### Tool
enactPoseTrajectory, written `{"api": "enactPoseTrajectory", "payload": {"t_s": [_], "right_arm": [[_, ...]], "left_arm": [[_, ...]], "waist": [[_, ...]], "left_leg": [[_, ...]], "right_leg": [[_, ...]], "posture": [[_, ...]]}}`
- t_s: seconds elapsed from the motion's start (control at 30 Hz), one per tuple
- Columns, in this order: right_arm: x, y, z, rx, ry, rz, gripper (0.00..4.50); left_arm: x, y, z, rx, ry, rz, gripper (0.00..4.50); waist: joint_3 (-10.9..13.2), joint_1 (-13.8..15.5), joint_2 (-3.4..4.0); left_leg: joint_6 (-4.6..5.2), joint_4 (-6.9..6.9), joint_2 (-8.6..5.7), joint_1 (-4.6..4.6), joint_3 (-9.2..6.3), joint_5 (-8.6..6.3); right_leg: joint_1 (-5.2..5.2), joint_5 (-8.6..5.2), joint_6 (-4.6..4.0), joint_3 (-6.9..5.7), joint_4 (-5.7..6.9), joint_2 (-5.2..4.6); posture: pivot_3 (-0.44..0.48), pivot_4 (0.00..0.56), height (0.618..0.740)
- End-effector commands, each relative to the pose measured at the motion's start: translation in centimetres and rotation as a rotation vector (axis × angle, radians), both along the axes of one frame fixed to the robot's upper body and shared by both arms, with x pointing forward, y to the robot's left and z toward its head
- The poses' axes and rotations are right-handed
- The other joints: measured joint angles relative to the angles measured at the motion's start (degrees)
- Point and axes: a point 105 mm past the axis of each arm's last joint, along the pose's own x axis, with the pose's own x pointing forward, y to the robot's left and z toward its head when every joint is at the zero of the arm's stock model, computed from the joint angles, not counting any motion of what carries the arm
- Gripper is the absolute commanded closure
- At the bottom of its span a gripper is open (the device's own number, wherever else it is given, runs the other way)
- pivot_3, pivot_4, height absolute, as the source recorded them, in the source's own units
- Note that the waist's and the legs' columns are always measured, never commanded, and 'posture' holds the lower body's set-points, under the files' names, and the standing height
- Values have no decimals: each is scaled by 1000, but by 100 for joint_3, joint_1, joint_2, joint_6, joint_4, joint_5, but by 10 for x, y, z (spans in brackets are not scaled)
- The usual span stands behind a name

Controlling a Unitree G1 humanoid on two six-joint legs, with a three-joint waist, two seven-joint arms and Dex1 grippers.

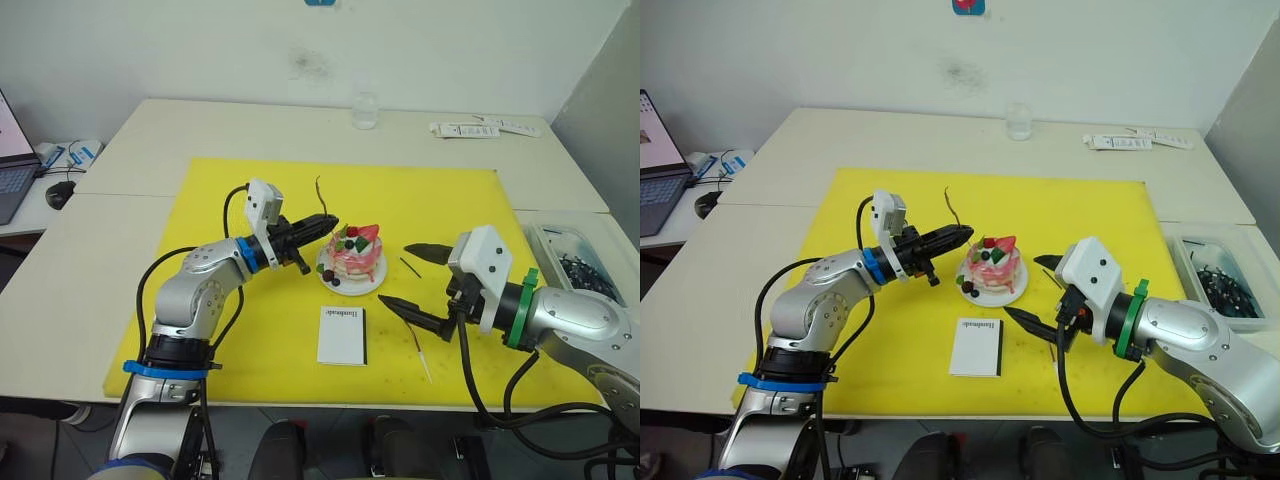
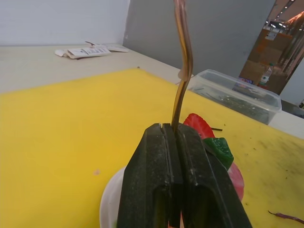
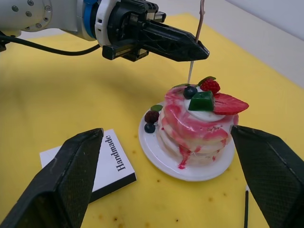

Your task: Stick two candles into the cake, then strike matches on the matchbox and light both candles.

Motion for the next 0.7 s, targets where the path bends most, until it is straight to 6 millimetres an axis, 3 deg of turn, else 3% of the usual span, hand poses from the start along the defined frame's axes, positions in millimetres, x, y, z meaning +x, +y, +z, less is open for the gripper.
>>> {"api": "enactPoseTrajectory", "payload": {"t_s": [0.03, 0.7], "right_arm": [[-6, 2, 11, 7, -53, 17, 41], [-6, 4, 9, 3, -48, 23, 41]], "left_arm": [[0, 2, 11, -11, -57, 13, 4500], [-4, -10, -5, 43, -66, -22, 4500]], "waist": [[0, 0, 0], [0, 0, 0]], "left_leg": [[0, 0, 0, 0, 0, 0], [0, 2, -1, 0, 0, 0]], "right_leg": [[0, 0, 0, -1, 0, 0], [1, 1, 1, 1, 2, 0]], "posture": [[0, 150, 740], [0, 150, 740]]}}
